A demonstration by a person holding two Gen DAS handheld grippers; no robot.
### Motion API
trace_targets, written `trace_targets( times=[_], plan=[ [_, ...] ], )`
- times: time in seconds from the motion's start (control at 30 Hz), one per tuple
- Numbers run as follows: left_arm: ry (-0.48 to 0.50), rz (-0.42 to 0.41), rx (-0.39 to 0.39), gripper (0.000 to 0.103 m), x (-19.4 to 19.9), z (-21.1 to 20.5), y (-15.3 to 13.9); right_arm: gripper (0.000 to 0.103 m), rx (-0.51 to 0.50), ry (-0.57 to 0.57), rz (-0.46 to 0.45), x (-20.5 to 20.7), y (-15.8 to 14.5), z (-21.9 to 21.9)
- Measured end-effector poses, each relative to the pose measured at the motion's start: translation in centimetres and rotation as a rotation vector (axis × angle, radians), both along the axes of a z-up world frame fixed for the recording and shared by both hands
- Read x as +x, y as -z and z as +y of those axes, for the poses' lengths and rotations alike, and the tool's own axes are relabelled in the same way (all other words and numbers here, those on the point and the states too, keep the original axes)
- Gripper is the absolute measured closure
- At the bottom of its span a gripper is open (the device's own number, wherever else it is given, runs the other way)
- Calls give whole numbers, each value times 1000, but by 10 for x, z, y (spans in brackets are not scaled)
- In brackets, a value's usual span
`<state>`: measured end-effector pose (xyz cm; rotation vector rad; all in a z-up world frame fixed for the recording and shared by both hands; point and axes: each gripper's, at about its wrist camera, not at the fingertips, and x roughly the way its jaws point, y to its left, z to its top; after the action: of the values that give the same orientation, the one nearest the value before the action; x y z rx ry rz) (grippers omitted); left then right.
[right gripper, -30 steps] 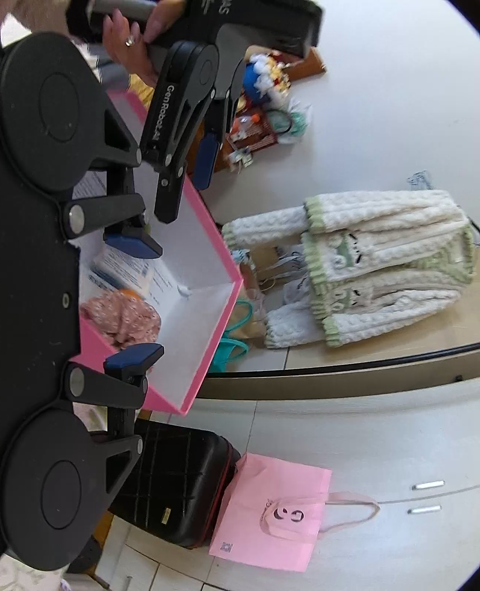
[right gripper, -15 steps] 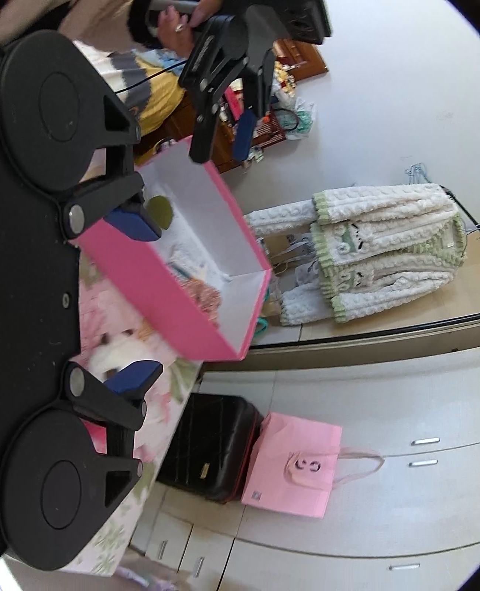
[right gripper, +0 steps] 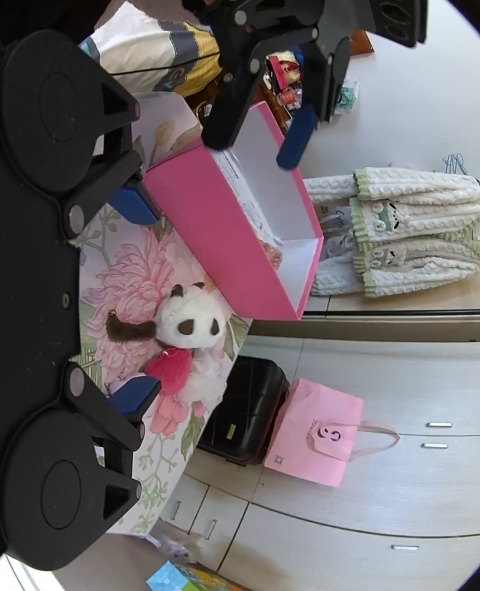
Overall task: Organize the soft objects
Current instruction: 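Move the left tool to the white plush toy and grasp it, then lift the white plush toy with the left tool and carry it over the box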
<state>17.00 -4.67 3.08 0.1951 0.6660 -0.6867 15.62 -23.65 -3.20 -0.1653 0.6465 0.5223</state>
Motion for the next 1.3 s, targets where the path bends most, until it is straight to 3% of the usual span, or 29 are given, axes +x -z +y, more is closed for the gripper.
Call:
trace_targets(
  times=[0.2, 0.4, 0.57, 0.7, 0.8, 0.97, 1.3],
  plan=[
    [-54, 52, 21, 8, 34, -32, 22, 11, 62, -52, -24, 12, 22, -6],
    [-174, 111, 68, 12, 76, -56, 52, 11, 82, -116, -133, 29, 43, 0],
    [-235, 199, 58, 18, 102, -66, 76, 12, 86, -154, -101, 61, 67, 12],
    [-305, 180, 97, 27, 114, -72, 90, 12, 6, -159, -136, 79, 84, 27],
    [-346, 203, 77, 31, 122, -68, 98, 13, -11, -164, -143, 90, 92, 31],
    [-395, 175, 65, 45, 125, -62, 102, 27, -14, -143, -145, 108, 99, 33],
    [-420, 170, 58, 48, 128, -59, 109, 25, -20, -181, -120, 122, 112, 46]
  ],
)
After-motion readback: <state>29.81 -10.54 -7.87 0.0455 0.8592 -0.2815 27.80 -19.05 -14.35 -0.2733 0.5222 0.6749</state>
